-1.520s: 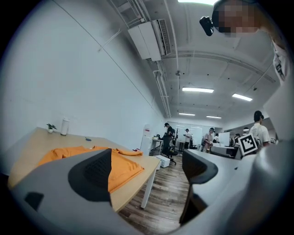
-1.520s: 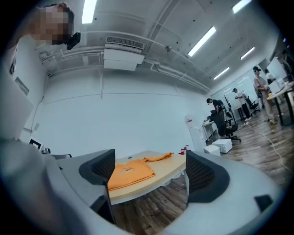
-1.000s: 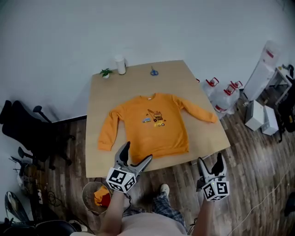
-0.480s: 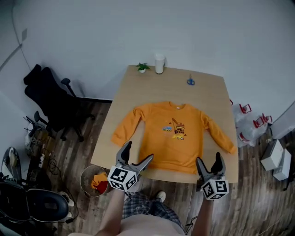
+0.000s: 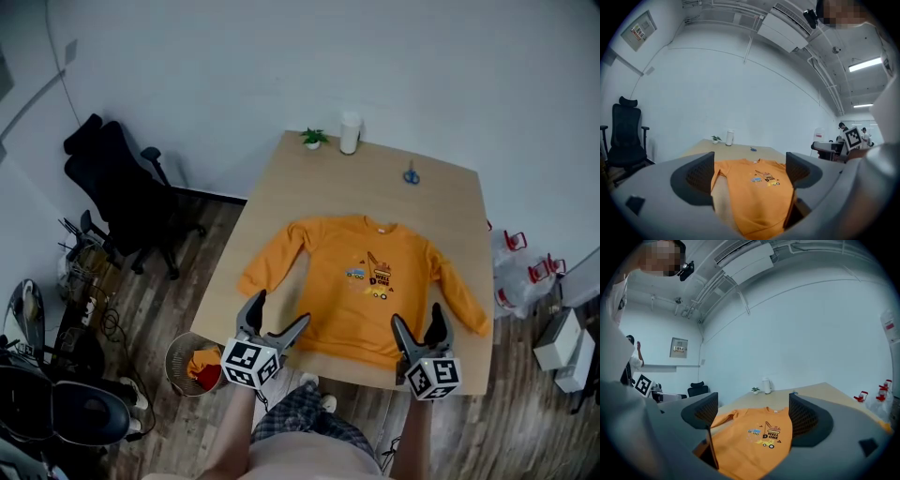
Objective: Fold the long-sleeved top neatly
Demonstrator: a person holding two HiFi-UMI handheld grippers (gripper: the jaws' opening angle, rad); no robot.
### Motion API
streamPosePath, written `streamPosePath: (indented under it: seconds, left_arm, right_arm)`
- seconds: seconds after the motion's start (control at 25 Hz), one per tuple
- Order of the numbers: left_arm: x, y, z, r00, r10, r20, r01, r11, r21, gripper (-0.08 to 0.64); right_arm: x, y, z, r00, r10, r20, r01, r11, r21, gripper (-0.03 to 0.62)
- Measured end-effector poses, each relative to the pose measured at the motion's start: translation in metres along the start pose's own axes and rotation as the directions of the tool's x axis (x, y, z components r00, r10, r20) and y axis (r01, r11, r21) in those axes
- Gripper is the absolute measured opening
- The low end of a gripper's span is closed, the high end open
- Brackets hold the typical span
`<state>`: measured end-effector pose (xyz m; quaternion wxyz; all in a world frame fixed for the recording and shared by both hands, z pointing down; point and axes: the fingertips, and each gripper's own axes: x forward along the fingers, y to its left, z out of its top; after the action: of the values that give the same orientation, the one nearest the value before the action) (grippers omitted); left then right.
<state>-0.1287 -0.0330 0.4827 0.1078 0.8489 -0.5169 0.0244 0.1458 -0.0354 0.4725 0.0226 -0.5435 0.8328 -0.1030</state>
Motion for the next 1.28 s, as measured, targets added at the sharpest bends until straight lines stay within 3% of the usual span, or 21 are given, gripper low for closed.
streamPosePath:
  seconds: [0.72, 1.0, 1.28]
  left_arm:
    - [0.033, 0.07, -0.002, 0.995, 0.096, -0.011, -0.097, 0.995, -0.025, 0.463]
    - [0.031, 0.08, -0.009, 0.981, 0.191, -0.031, -0.192, 0.98, -0.047, 0.463]
    - [0.02, 0.106, -0.024, 0.944, 0.322, -0.077, -0.328, 0.939, -0.102, 0.462]
  right_arm:
    - [0.081, 0.006, -0.003, 0.998, 0.05, -0.043, -0.052, 0.998, -0.036, 0.449]
    - [0.111, 0.012, -0.001, 0.987, 0.141, -0.074, -0.144, 0.988, -0.045, 0.445]
    - [0.153, 0.046, -0.011, 0.953, 0.278, -0.124, -0.287, 0.956, -0.057, 0.44]
